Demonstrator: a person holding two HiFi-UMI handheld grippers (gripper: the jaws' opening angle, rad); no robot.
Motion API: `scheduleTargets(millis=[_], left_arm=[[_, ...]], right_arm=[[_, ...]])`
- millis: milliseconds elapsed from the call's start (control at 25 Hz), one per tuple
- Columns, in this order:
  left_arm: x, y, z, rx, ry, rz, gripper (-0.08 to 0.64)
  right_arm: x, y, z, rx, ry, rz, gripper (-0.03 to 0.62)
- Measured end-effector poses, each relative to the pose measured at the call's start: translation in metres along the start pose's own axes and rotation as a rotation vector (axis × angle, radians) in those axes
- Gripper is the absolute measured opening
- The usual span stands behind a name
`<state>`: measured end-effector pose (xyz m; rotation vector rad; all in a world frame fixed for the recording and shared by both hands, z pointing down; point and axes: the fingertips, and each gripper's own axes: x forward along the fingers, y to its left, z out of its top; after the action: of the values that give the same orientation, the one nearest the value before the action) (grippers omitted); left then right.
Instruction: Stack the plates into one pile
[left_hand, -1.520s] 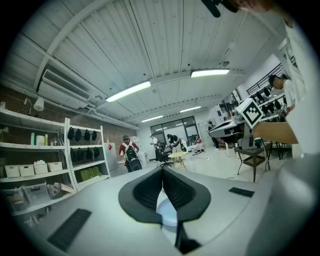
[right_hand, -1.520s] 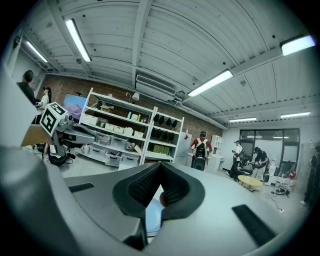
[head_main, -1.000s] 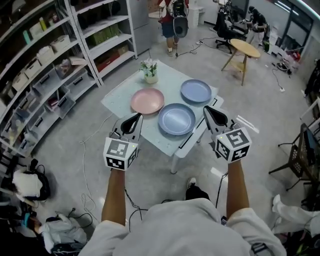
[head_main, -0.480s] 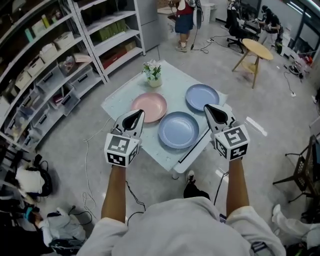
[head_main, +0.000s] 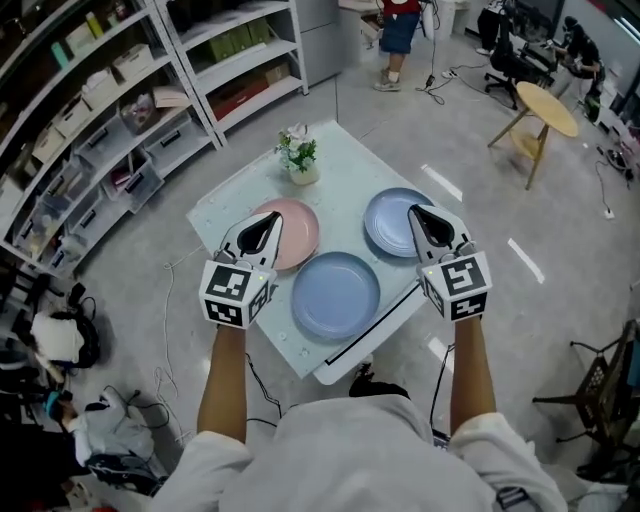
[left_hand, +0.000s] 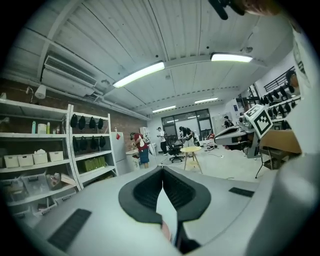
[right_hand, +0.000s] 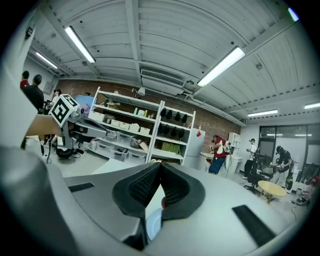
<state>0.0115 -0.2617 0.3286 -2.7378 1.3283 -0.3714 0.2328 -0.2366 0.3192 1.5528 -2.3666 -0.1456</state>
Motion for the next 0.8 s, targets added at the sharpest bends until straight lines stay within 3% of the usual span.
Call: scheduleTargets(millis=[200,400,560,800], left_arm=[[0.043,0.003,-0.019,-0.045,0.055,0.044,0.018],[0.07,0.006,-0.048,-0.079,0.116,0.041,0.018],[0.081,0.016,-0.069,-0.103,0.15,0.029,0.018],[0.081,0.034,-0.114,-0.164,0.204,0.0,0.018]], right_arm=[[0.045,-0.031,-0.03,-0.001,0.043,0.065,0.015],[0.089,-0.035,-0.067,0.006,0.123,0.12,0.017],[0.121,-0.022,-0.109,0.039,0.215,0.169,0.077],[0.161,0.017,-0.195,0.039,0.43,0.233,0.154]])
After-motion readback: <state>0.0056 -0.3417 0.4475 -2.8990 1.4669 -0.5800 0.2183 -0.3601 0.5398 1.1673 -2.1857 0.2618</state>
